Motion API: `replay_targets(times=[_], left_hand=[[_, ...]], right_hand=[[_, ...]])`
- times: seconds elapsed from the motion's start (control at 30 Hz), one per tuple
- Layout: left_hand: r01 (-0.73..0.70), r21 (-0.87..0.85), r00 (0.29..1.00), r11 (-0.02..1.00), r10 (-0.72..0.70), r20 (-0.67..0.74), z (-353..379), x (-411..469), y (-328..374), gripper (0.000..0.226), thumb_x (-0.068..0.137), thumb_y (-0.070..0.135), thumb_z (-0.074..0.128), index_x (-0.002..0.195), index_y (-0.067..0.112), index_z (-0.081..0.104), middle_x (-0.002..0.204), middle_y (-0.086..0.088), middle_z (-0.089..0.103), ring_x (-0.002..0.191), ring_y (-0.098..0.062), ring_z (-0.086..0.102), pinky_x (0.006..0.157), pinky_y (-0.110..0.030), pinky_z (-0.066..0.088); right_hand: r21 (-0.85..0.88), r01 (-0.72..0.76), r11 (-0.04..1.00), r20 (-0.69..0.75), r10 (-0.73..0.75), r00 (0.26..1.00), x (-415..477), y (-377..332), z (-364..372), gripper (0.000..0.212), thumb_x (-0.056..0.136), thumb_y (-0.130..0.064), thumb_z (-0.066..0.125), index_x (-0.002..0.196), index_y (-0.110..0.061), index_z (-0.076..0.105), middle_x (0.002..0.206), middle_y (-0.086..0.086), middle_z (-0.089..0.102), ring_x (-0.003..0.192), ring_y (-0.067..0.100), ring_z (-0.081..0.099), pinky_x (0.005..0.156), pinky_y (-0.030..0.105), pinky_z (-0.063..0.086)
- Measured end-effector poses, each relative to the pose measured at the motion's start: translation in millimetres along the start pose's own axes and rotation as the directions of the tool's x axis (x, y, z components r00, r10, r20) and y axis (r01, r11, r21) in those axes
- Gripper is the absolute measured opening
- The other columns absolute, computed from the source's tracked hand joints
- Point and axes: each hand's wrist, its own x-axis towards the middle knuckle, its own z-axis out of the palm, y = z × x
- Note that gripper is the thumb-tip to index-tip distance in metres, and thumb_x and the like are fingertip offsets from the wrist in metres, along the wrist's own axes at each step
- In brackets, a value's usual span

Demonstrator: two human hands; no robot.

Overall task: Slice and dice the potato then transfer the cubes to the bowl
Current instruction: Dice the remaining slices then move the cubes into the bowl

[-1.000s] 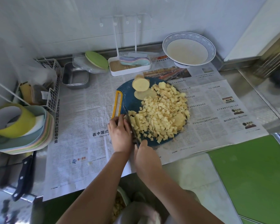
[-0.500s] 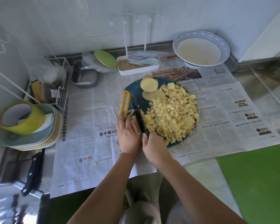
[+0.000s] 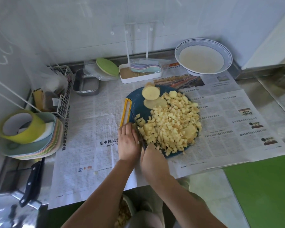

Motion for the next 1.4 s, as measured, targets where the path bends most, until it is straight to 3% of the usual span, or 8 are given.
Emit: replay_targets(times=[0.1, 0.2, 0.43, 0.63, 0.73, 0.87, 1.13, 1.4], left_hand=[[-0.033, 0.011, 0.999, 0.999, 0.033, -0.021, 0, -1, -1, 0.037, 0.096, 0.018, 0.027, 0.105, 0.0, 0.057, 0.1, -0.016, 0.06, 0.1, -0.02, 0.042, 0.088, -0.022, 0.033], [0.024, 0.025, 0.999, 0.999, -0.022, -0.04, 3, -4, 1, 0.039, 0.095, 0.019, 0.027, 0.109, -0.001, 0.057, 0.103, -0.018, 0.059, 0.099, -0.028, 0.047, 0.089, -0.034, 0.038], [0.098, -0.032, 0.991, 0.995, -0.101, -0.089, 5, -8, 6, 0.036, 0.098, 0.02, 0.029, 0.111, 0.001, 0.056, 0.104, -0.015, 0.059, 0.096, -0.023, 0.045, 0.088, -0.03, 0.034], [0.118, -0.138, 0.985, 0.983, -0.134, -0.11, 2, -10, 8, 0.033, 0.099, 0.025, 0.029, 0.108, 0.005, 0.053, 0.101, 0.003, 0.05, 0.092, -0.005, 0.036, 0.085, -0.019, 0.027], [0.166, -0.169, 0.975, 0.971, -0.188, -0.12, 4, -10, 8, 0.023, 0.098, 0.018, 0.033, 0.103, 0.006, 0.052, 0.099, 0.004, 0.048, 0.09, -0.006, 0.036, 0.083, -0.019, 0.028], [0.203, -0.178, 0.965, 0.963, -0.228, -0.132, 6, -11, 6, 0.012, 0.098, 0.008, 0.038, 0.099, 0.005, 0.049, 0.099, 0.0, 0.049, 0.09, -0.007, 0.037, 0.081, -0.022, 0.032], [0.176, -0.138, 0.967, 0.975, -0.197, -0.163, 7, -9, 7, 0.015, 0.097, 0.009, 0.039, 0.096, 0.0, 0.051, 0.095, -0.01, 0.052, 0.088, -0.013, 0.038, 0.082, -0.022, 0.03], [0.11, -0.108, 0.977, 0.988, -0.128, -0.172, 8, -6, 3, 0.031, 0.096, 0.021, 0.032, 0.092, -0.001, 0.052, 0.088, -0.016, 0.052, 0.082, -0.019, 0.039, 0.078, -0.022, 0.027]], right_hand=[[-0.008, 0.022, 1.0, -0.003, -0.022, 1.0, 19, -7, -10, 0.033, 0.105, -0.032, 0.029, 0.12, -0.01, 0.048, 0.11, 0.007, 0.063, 0.099, 0.022, 0.063, 0.07, 0.027, 0.04], [0.042, 0.076, 0.996, 0.014, -0.076, 0.997, 28, 4, -18, 0.038, 0.105, -0.034, 0.029, 0.111, -0.006, 0.054, 0.093, 0.007, 0.06, 0.079, 0.019, 0.056, 0.066, 0.026, 0.036], [0.3, 0.07, 0.951, 0.04, -0.086, 0.995, 23, 37, -25, 0.04, 0.103, -0.036, 0.038, 0.068, -0.016, 0.04, 0.06, -0.001, 0.043, 0.05, 0.011, 0.04, 0.045, 0.019, 0.029], [0.228, 0.139, 0.964, -0.016, -0.139, 0.99, -8, 29, -40, 0.033, 0.102, -0.04, 0.035, 0.087, -0.013, 0.046, 0.068, -0.003, 0.048, 0.056, 0.011, 0.047, 0.048, 0.02, 0.032], [0.108, 0.18, 0.978, -0.005, -0.18, 0.984, -27, 25, -36, 0.028, 0.103, -0.041, 0.032, 0.094, -0.016, 0.041, 0.071, -0.007, 0.043, 0.069, 0.017, 0.05, 0.058, 0.026, 0.034], [0.027, 0.183, 0.983, 0.004, -0.183, 0.983, -36, 21, -22, 0.034, 0.103, -0.043, 0.027, 0.112, -0.015, 0.044, 0.094, 0.0, 0.061, 0.088, 0.019, 0.061, 0.06, 0.024, 0.031], [0.047, 0.199, 0.979, -0.005, -0.199, 0.98, -41, 23, -9, 0.036, 0.103, -0.042, 0.025, 0.117, -0.015, 0.044, 0.085, -0.007, 0.048, 0.073, 0.01, 0.046, 0.049, 0.017, 0.029], [0.064, 0.146, 0.987, -0.028, -0.144, 0.989, -40, 20, -1, 0.037, 0.104, -0.04, 0.024, 0.119, -0.013, 0.044, 0.092, -0.002, 0.056, 0.084, 0.015, 0.057, 0.062, 0.02, 0.034]])
